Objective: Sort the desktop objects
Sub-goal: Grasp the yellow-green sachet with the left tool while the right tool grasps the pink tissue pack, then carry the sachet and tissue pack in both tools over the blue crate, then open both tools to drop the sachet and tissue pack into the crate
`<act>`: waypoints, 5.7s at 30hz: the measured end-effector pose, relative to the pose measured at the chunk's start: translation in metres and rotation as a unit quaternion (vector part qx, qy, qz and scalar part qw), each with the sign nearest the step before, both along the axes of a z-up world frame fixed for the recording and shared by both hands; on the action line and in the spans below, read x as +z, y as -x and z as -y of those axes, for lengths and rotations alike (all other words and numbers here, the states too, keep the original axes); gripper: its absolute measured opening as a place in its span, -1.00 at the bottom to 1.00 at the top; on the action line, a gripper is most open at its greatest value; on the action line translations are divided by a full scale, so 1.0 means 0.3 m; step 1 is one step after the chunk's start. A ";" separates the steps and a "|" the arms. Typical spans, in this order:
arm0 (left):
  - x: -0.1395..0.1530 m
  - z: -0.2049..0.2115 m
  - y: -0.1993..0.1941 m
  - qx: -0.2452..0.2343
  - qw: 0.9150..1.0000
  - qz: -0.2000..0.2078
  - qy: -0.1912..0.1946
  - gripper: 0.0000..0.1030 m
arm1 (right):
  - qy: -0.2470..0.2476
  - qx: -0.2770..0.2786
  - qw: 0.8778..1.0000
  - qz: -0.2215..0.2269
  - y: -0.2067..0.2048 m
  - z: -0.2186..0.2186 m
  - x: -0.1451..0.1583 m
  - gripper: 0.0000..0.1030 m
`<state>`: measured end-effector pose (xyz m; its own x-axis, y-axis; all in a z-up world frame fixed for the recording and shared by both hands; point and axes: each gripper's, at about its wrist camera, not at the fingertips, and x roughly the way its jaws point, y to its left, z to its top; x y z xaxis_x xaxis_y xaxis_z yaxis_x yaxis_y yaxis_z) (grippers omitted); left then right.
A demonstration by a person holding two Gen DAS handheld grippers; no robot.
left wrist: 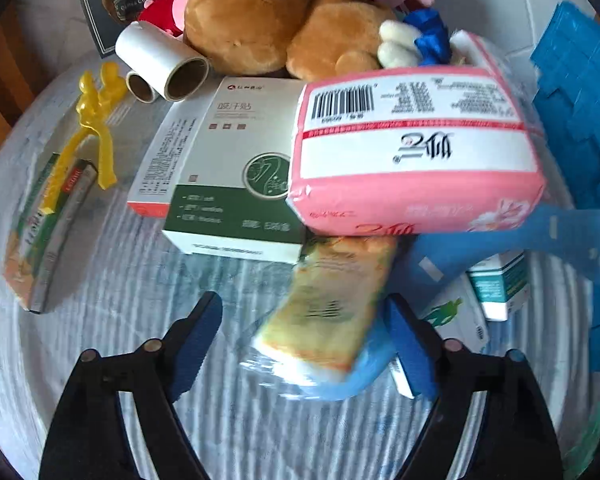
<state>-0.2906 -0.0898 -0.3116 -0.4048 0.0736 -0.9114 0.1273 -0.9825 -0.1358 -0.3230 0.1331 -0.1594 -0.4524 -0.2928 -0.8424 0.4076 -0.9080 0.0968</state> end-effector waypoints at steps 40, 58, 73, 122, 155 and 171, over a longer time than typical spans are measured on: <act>0.032 0.334 -0.197 0.148 0.988 -0.023 0.025 -0.28 | -0.078 0.254 0.964 0.021 -0.031 0.583 -0.307 0.97; -0.006 0.335 -0.132 0.110 0.990 -0.011 0.086 0.63 | -0.065 0.191 0.979 0.024 -0.132 0.409 -0.268 0.83; -0.079 0.393 -0.108 0.119 0.991 0.001 0.059 0.28 | -0.063 0.190 0.980 0.016 -0.147 0.410 -0.267 1.00; 1.054 -0.846 -0.156 -0.211 0.923 -0.323 0.015 -0.58 | 0.047 -0.104 0.936 -0.334 -0.323 -0.788 0.909 0.72; 1.022 -1.622 0.492 -0.295 0.947 -0.114 0.062 -0.39 | -0.030 -0.240 0.951 -0.194 0.246 -1.172 0.704 0.72; 1.071 -1.592 0.458 -0.274 0.941 -0.166 0.109 0.30 | -0.020 -0.255 0.945 -0.206 0.258 -1.198 0.723 1.00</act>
